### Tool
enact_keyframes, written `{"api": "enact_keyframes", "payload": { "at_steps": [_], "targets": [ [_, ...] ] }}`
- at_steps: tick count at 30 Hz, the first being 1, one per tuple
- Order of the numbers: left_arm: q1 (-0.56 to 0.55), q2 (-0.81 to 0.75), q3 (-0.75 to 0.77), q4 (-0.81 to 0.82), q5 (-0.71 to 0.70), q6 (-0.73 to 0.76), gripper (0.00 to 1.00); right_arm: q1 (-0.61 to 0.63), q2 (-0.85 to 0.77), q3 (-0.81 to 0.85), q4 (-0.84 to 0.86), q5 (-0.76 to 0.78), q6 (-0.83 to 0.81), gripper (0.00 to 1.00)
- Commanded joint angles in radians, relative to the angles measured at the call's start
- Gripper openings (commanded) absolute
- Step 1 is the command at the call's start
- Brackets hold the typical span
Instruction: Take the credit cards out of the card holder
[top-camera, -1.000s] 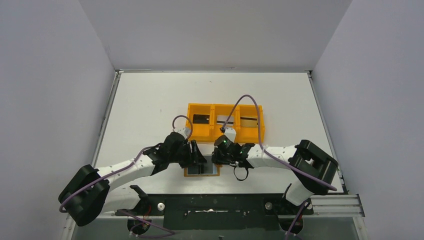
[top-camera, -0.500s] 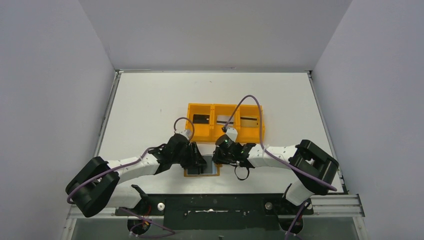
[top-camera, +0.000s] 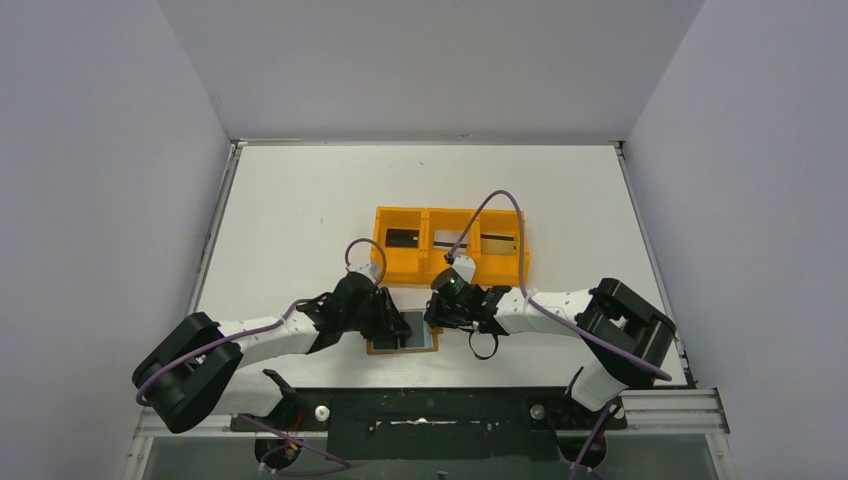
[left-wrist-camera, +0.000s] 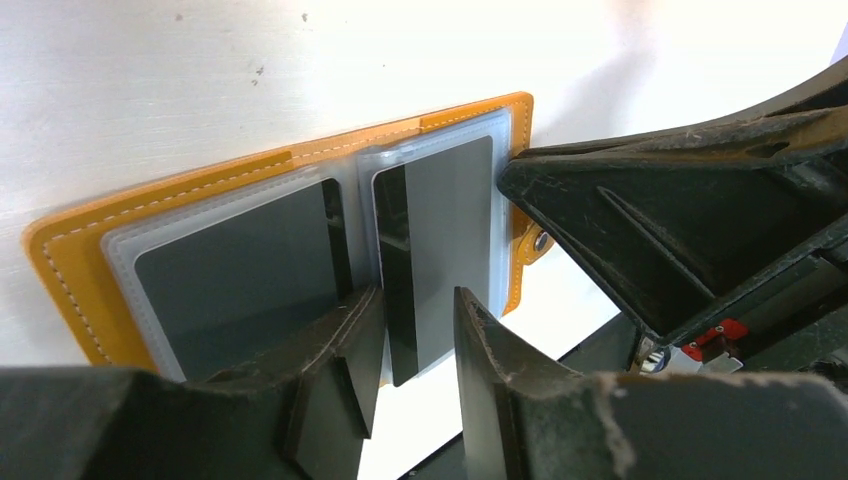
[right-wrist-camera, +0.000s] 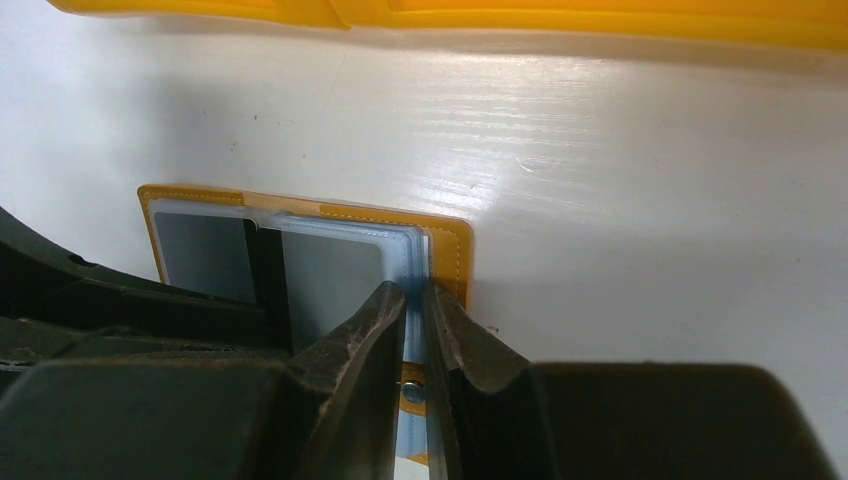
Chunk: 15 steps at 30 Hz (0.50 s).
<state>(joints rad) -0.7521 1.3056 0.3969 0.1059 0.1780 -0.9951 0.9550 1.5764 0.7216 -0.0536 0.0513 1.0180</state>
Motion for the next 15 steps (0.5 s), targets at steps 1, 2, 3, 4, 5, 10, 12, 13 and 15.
{"api": "enact_keyframes", "payload": {
  "at_steps": [1, 2, 3, 4, 5, 10, 12, 13, 15],
  "targets": [
    [-0.006, -0.014, -0.034, -0.027, -0.048, -0.004, 0.3, -0.003, 0.031, -0.012, -0.007, -0.01, 0.008, 0.13],
    [-0.006, -0.019, -0.037, -0.025, -0.05, -0.007, 0.27, -0.003, 0.031, -0.013, -0.006, -0.011, 0.007, 0.12],
    [-0.006, -0.025, -0.04, -0.021, -0.051, -0.009, 0.26, -0.004, 0.033, -0.014, -0.007, -0.011, 0.009, 0.12],
    [-0.006, -0.032, -0.043, -0.019, -0.053, -0.01, 0.24, -0.003, 0.034, -0.014, -0.008, -0.011, 0.009, 0.11],
    [-0.006, -0.036, -0.044, -0.019, -0.054, -0.011, 0.21, -0.003, 0.034, -0.013, -0.009, -0.011, 0.009, 0.11],
    [-0.005, -0.053, -0.04, -0.021, -0.057, -0.011, 0.1, -0.003, 0.027, -0.008, -0.013, -0.007, 0.006, 0.11],
    [-0.006, -0.06, -0.04, -0.021, -0.057, -0.012, 0.07, -0.002, 0.021, -0.002, -0.025, 0.002, 0.001, 0.11],
    [-0.006, -0.063, -0.038, -0.023, -0.058, -0.012, 0.06, -0.002, 0.017, 0.002, -0.032, 0.007, -0.001, 0.11],
    [-0.006, -0.07, -0.037, -0.031, -0.06, -0.011, 0.04, -0.002, 0.012, 0.015, -0.051, 0.017, -0.009, 0.11]
  ]
}}
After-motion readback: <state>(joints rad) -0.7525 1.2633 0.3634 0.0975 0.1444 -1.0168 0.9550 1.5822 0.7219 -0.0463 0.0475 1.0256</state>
